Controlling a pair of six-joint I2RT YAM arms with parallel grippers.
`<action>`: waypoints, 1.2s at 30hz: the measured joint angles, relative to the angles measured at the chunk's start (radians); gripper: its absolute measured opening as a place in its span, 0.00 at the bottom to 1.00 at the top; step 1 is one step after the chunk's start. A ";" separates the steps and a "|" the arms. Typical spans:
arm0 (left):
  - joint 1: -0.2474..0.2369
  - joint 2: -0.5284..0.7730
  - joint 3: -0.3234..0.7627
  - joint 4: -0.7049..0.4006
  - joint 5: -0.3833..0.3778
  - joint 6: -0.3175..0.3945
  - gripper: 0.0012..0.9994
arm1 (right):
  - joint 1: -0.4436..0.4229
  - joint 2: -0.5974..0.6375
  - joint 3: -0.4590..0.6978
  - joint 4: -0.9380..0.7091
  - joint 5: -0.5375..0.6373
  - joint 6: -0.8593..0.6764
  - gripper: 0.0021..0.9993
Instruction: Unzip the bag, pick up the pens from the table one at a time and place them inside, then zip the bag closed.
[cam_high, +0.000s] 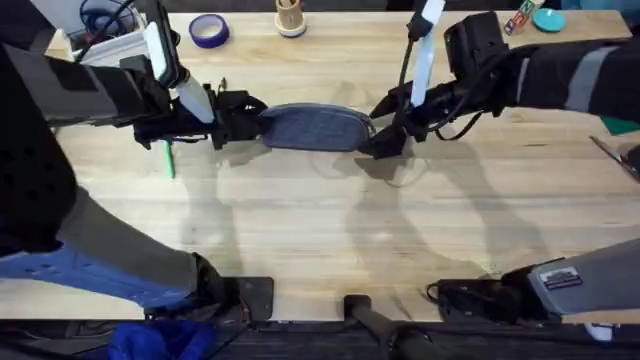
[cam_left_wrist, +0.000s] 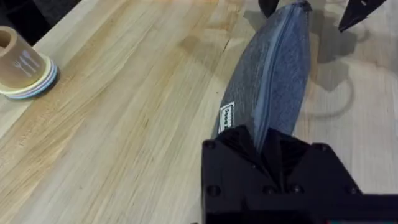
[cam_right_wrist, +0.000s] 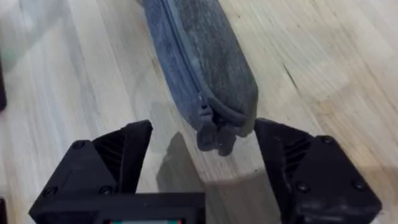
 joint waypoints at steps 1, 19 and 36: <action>0.000 0.000 0.000 0.000 0.000 0.000 0.04 | 0.000 0.000 0.000 0.000 0.000 0.005 1.00; 0.000 0.000 0.000 0.000 0.000 0.000 0.04 | 0.000 0.000 0.000 0.003 -0.007 0.034 1.00; 0.000 0.000 0.001 0.000 -0.001 0.000 0.04 | 0.000 0.000 0.000 0.009 -0.007 0.034 0.04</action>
